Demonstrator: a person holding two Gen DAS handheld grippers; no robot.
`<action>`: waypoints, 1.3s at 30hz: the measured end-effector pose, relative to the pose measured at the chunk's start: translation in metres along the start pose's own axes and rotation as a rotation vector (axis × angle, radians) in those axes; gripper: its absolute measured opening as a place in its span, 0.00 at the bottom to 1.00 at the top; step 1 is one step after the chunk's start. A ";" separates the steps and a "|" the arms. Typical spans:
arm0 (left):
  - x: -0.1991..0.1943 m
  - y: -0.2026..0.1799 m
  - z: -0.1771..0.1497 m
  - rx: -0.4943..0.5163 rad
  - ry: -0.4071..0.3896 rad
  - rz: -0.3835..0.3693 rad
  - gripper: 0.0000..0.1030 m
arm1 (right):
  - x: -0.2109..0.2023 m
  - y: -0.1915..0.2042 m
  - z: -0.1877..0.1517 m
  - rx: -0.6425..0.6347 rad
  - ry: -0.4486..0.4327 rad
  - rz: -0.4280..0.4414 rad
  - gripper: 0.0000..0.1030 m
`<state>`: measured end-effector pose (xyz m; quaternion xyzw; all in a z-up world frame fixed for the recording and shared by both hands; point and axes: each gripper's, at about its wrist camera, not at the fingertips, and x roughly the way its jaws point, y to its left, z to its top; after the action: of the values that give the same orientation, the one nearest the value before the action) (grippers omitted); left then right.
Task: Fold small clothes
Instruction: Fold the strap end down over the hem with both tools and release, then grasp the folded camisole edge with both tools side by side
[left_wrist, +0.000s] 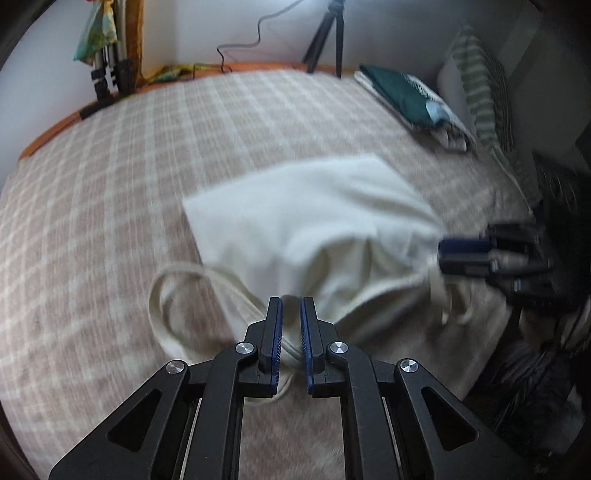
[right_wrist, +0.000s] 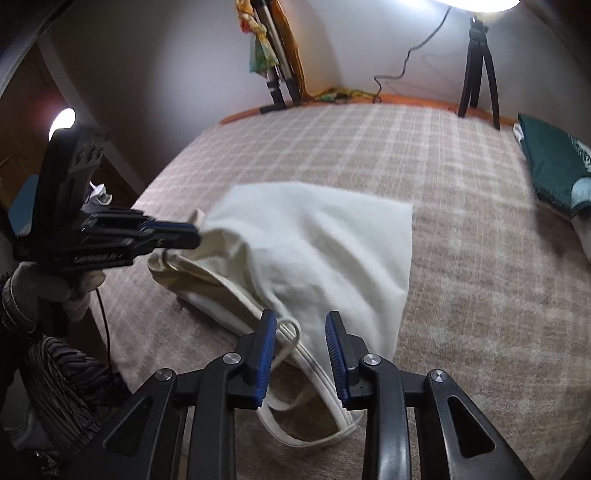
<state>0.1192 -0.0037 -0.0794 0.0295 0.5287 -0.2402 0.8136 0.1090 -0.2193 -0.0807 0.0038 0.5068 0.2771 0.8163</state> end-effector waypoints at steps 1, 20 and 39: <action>0.000 -0.001 -0.012 0.016 0.013 0.002 0.08 | 0.001 -0.002 -0.005 -0.005 0.014 -0.008 0.27; -0.036 0.031 -0.041 -0.163 -0.150 -0.053 0.32 | -0.007 -0.033 -0.042 0.129 0.066 0.031 0.21; -0.003 0.083 -0.049 -0.570 -0.119 -0.287 0.43 | -0.015 -0.080 -0.015 0.325 -0.050 0.207 0.43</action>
<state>0.1114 0.0853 -0.1156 -0.2887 0.5249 -0.1962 0.7763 0.1269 -0.2981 -0.0983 0.1944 0.5215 0.2742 0.7843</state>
